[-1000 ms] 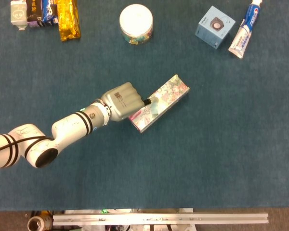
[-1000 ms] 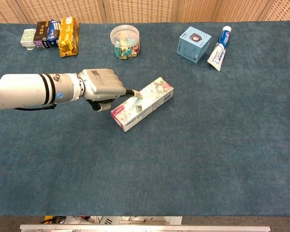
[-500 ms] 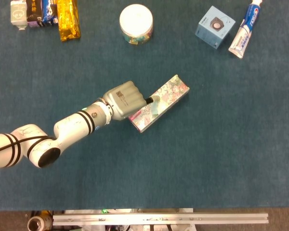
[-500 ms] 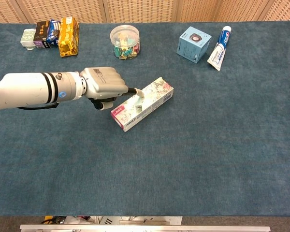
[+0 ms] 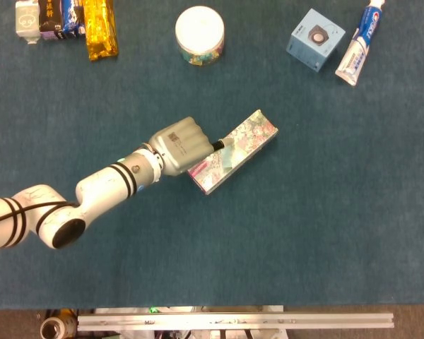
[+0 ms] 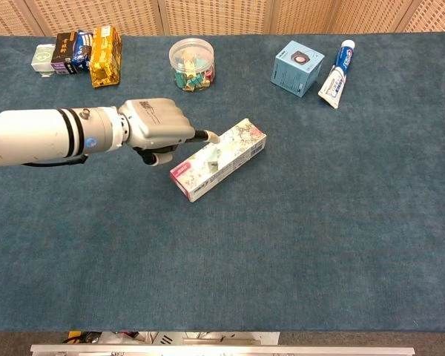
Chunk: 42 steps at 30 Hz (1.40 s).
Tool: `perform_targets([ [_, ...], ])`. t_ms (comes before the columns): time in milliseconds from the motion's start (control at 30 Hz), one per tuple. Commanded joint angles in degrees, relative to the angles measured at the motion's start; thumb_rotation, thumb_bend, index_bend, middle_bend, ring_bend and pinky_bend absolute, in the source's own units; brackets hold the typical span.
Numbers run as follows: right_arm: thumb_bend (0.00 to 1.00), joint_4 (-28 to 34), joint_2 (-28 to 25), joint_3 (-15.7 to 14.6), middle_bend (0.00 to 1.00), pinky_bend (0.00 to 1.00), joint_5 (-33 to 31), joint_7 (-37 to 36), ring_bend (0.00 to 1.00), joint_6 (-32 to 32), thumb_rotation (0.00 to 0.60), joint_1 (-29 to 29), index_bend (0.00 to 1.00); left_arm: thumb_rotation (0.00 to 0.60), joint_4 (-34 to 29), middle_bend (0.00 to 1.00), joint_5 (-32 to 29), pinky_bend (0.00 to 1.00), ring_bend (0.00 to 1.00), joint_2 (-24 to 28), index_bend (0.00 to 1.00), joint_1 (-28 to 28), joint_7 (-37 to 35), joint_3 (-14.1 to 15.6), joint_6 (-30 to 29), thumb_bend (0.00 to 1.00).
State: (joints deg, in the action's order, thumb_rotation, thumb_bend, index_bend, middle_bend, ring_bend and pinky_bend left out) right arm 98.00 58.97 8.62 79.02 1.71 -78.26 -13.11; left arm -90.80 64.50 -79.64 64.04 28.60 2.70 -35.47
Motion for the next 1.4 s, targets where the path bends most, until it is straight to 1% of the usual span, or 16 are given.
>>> perform_targets([
  [33,0.35,0.0,-0.2,0.1,0.73,0.85,0.0,-0.2,0.87,-0.2,0.6,0.1,0.53,0.6,-1.1,0.84,0.8,1.0,0.95,1.4,0.05,-1.4,-1.2,-0.1,-2.1,0.55],
  [200,0.35,0.4,-1.4,-0.3,0.73,0.85,-0.7,-0.7,0.85,0.9,0.6,0.4,0.53,0.6,-2.4,0.76,3.0,0.96,0.87,4.3,0.04,-6.0,-5.7,-0.5,-8.6,0.55],
  [300,0.34,0.9,-2.9,-1.3,0.72,0.82,-1.2,-1.0,0.8,3.1,0.6,0.4,0.53,0.6,-3.1,0.7,3.6,0.92,0.79,6.5,0.03,-9.4,-8.9,-0.6,-12.7,0.55],
  [367,0.29,1.2,-3.9,-2.0,0.68,0.74,-1.2,-0.9,0.73,4.6,0.6,0.3,0.53,0.6,-3.5,0.62,4.1,0.88,0.71,8.0,0.02,-12.1,-10.7,-0.4,-15.8,0.55],
  [400,0.25,1.3,-4.2,-2.2,0.66,0.71,-1.1,-0.8,0.7,4.8,0.6,0.3,0.53,0.6,-3.7,0.6,4.4,0.86,0.69,8.6,0.02,-13.3,-11.4,-0.2,-17.2,0.55],
  [433,0.22,1.3,-4.4,-2.4,0.64,0.68,-0.9,-0.8,0.66,5.0,0.6,0.3,0.53,0.6,-3.9,0.55,4.5,0.83,0.64,9.2,0.02,-14.5,-12.0,0.0,-18.5,0.54],
  [500,0.17,1.1,-4.8,-2.7,0.6,0.63,0.0,-1.2,0.61,5.1,0.6,0.4,0.53,0.6,-4.5,0.48,4.5,0.75,0.55,10.5,0.02,-17.4,-13.3,0.4,-21.6,0.48],
  [567,0.13,0.6,-4.8,-2.9,0.56,0.6,0.8,-1.4,0.57,4.6,0.6,0.5,0.51,0.6,-4.9,0.44,4.7,0.67,0.48,11.2,0.02,-20.1,-14.5,0.6,-24.8,0.43],
  [733,0.08,-1.9,-4.2,-3.4,0.48,0.54,2.6,-2.4,0.5,2.6,0.6,1.4,0.41,0.6,-4.9,0.38,4.6,0.56,0.39,12.4,0.02,-28.0,-17.5,1.0,-33.9,0.36],
  [833,0.07,-2.2,-4.4,-3.9,0.46,0.53,2.8,-3.7,0.47,2.7,0.6,1.9,0.39,0.6,-4.3,0.36,5.8,0.52,0.36,12.2,0.03,-33.1,-20.6,0.9,-40.3,0.34],
  [900,0.07,-2.1,-4.4,-4.5,0.45,0.53,3.1,-3.5,0.47,2.7,0.6,2.3,0.38,0.6,-3.5,0.35,6.8,0.51,0.36,11.9,0.04,-36.5,-23.0,1.1,-44.1,0.33],
  [967,0.07,-2.0,-4.3,-4.9,0.45,0.53,3.5,-3.3,0.47,2.5,0.6,2.6,0.38,0.6,-2.7,0.35,7.6,0.5,0.36,11.8,0.06,-39.2,-24.5,1.4,-46.9,0.33],
  [1033,0.07,-1.6,-4.3,-5.1,0.45,0.53,3.7,-3.3,0.47,2.3,0.6,2.9,0.38,0.6,-2.4,0.35,7.7,0.5,0.36,11.8,0.07,-42.3,-25.4,1.7,-49.9,0.33],
  [1233,0.09,-0.8,-4.2,-5.7,0.45,0.53,4.9,-3.0,0.47,1.9,0.6,3.2,0.38,0.6,-2.4,0.35,9.1,0.49,0.36,12.9,0.09,-49.5,-24.2,3.3,-55.9,0.33],
  [1400,0.09,-0.2,-3.8,-6.1,0.45,0.53,6.0,-2.9,0.47,1.7,0.6,3.2,0.38,0.6,-3.6,0.35,10.7,0.49,0.36,13.7,0.09,-53.2,-26.2,3.3,-58.5,0.33],
])
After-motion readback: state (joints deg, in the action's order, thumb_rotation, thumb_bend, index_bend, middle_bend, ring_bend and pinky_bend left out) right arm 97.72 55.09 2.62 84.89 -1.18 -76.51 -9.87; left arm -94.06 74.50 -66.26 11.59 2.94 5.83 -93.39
